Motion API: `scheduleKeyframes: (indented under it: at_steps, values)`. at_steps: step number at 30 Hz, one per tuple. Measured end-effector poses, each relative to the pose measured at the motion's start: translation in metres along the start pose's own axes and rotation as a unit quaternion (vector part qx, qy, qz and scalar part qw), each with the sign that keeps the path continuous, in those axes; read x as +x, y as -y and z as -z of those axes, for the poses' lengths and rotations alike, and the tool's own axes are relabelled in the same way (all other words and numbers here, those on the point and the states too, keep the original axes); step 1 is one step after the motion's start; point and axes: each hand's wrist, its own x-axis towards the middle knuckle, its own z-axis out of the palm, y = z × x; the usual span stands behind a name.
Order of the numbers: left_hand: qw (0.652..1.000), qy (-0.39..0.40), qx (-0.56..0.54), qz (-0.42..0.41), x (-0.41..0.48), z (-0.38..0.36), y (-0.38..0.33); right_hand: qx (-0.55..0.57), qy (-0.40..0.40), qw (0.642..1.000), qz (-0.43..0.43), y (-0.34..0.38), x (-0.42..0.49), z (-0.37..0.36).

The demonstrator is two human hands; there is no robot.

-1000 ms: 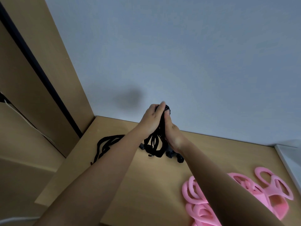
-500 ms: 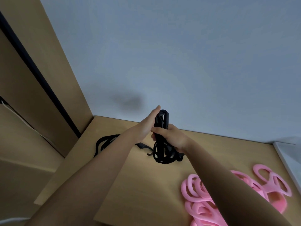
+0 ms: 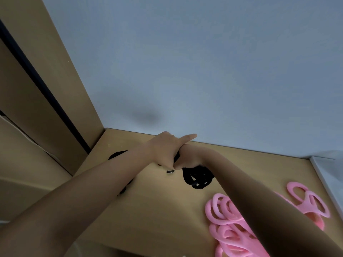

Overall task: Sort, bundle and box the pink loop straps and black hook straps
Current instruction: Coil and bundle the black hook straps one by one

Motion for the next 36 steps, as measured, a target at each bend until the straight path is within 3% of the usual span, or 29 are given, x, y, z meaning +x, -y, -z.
scheduleKeyframes:
  at_steps: [3, 11, 15, 19, 22, 26, 29, 33, 36]
  values:
    - [0.996, 0.020, -0.066, 0.052, 0.000, -0.007, 0.002, -0.006, -0.016, 1.000, -0.006, 0.000, 0.006, -0.005]
    - [0.992, 0.005, -0.032, 0.122, -0.001, -0.003, 0.000, 0.023, -0.105, 0.994, -0.018, 0.002, 0.013, -0.007]
    - [0.978, 0.013, -0.097, 0.186, 0.002, -0.010, 0.004, 0.117, -0.157, 0.979, -0.057, -0.009, 0.018, -0.003]
    - [0.966, 0.004, -0.138, 0.218, -0.002, -0.015, 0.009, 0.140, -0.159, 0.977, -0.015, -0.022, 0.009, -0.003]
    - [0.938, -0.039, -0.202, 0.277, -0.004, -0.019, 0.017, 0.179, -0.240, 0.954, 0.017, -0.033, 0.005, -0.010]
    - [0.905, -0.066, -0.260, 0.330, -0.002, -0.022, 0.019, 0.106, -0.370, 0.918, 0.097, -0.043, 0.006, -0.025]
    - [0.884, -0.056, -0.294, 0.359, 0.002, -0.019, 0.013, 0.024, -0.410, 0.899, 0.150, -0.049, 0.011, -0.038]
    - [0.876, -0.041, -0.308, 0.368, 0.004, -0.019, 0.011, -0.098, -0.493, 0.848, 0.171, -0.059, 0.015, -0.042]
    - [0.879, -0.073, -0.296, 0.367, 0.004, -0.020, 0.011, -0.030, -0.500, 0.850, 0.164, -0.058, 0.012, -0.044]
